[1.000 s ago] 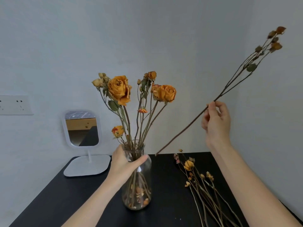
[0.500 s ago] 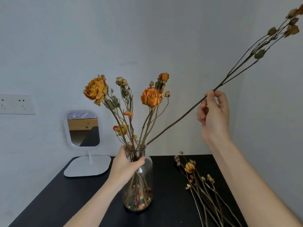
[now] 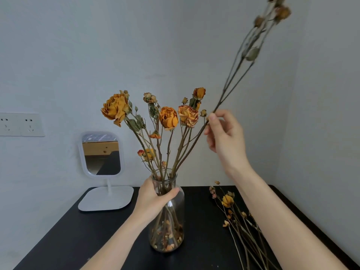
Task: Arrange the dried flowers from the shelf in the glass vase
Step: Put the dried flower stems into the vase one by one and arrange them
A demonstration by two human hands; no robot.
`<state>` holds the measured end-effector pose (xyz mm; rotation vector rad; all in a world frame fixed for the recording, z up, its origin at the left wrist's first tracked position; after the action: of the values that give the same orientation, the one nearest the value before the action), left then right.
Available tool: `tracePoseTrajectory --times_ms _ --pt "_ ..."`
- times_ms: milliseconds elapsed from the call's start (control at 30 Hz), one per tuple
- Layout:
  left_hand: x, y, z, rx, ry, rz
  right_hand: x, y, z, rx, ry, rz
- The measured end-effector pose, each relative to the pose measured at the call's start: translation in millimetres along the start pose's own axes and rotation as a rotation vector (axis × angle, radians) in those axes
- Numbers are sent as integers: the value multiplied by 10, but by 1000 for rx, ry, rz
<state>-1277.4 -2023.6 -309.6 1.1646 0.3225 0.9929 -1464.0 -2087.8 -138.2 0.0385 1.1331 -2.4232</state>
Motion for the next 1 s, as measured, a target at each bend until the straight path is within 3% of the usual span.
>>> tracePoseTrajectory --times_ms 367,600,1000 --pt "17 -68 93 48 -68 46 -346 332 -118 22 -216 -593" --pt "161 50 81 -52 145 184 -508 612 -318 -56 -303 -700" --pt "170 11 96 -38 76 57 -647 674 -412 -41 -346 -694"
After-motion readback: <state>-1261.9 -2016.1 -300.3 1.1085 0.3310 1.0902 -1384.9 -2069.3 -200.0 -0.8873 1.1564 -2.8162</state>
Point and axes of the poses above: each hand's wrist, its own z-axis towards the middle knuckle, its own x-axis out of the back of the hand, y = z × x, the point moved 9 cm from there along z, towards the middle knuckle, and after that the axes turned 10 degrees about y, right-handed, at the moved point
